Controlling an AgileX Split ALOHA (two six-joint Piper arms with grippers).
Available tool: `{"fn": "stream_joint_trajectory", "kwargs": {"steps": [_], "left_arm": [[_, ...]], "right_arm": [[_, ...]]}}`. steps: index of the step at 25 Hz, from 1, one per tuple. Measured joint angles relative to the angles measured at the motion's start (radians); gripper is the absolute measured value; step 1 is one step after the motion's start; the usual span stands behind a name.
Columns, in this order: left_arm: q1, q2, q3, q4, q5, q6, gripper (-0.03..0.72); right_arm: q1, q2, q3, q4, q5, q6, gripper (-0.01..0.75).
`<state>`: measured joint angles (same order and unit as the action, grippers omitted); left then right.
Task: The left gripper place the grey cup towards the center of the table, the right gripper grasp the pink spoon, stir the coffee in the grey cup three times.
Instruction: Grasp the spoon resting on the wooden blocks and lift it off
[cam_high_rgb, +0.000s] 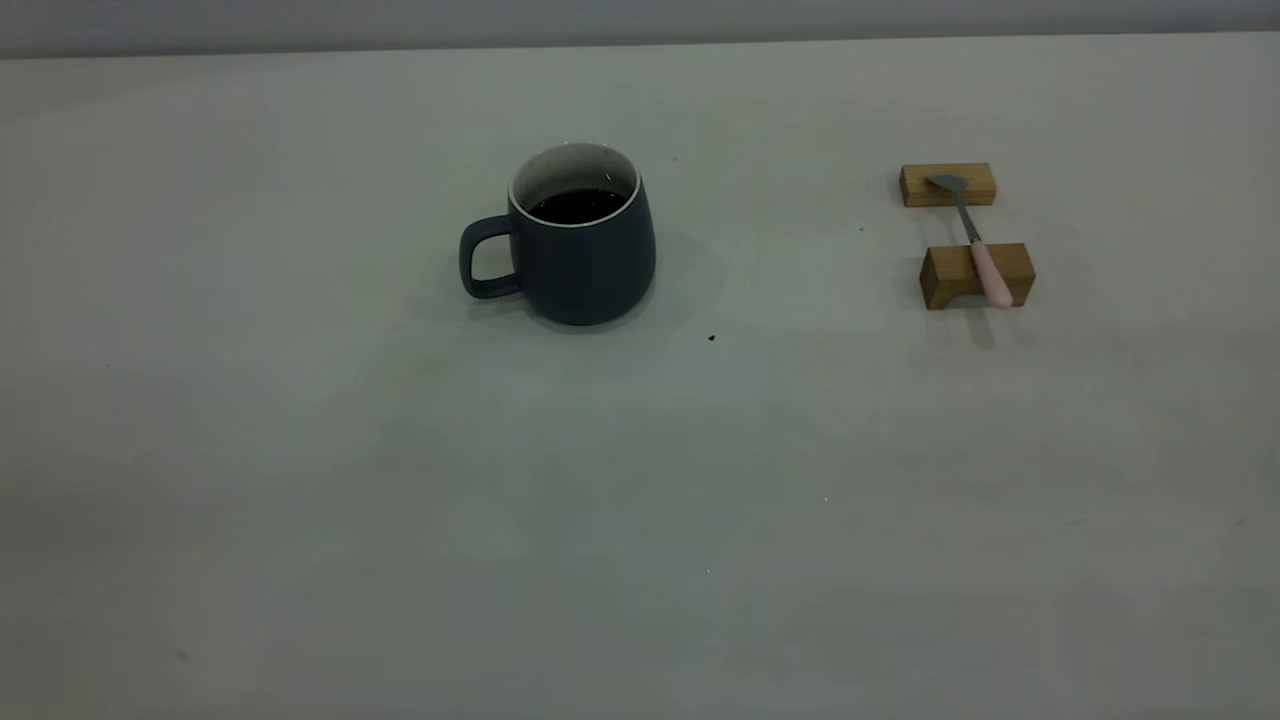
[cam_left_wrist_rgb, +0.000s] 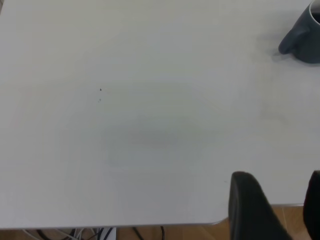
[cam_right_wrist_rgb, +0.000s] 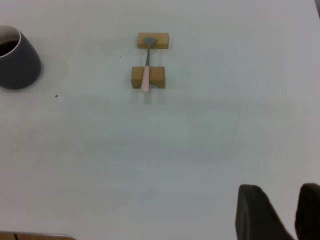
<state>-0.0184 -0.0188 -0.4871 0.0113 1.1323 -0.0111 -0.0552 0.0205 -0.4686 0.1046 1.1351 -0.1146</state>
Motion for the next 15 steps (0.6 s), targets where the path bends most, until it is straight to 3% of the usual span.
{"fn": "stream_joint_trajectory", "kwargs": {"steps": [11, 15], "left_arm": [[0.0, 0.0, 0.0, 0.0, 0.0, 0.0, 0.342], [0.0, 0.0, 0.0, 0.0, 0.0, 0.001, 0.342]], "right_arm": [[0.0, 0.013, -0.019, 0.039, -0.036, 0.04, 0.241], [0.0, 0.165, -0.092, 0.046, -0.104, 0.057, 0.296]]}}
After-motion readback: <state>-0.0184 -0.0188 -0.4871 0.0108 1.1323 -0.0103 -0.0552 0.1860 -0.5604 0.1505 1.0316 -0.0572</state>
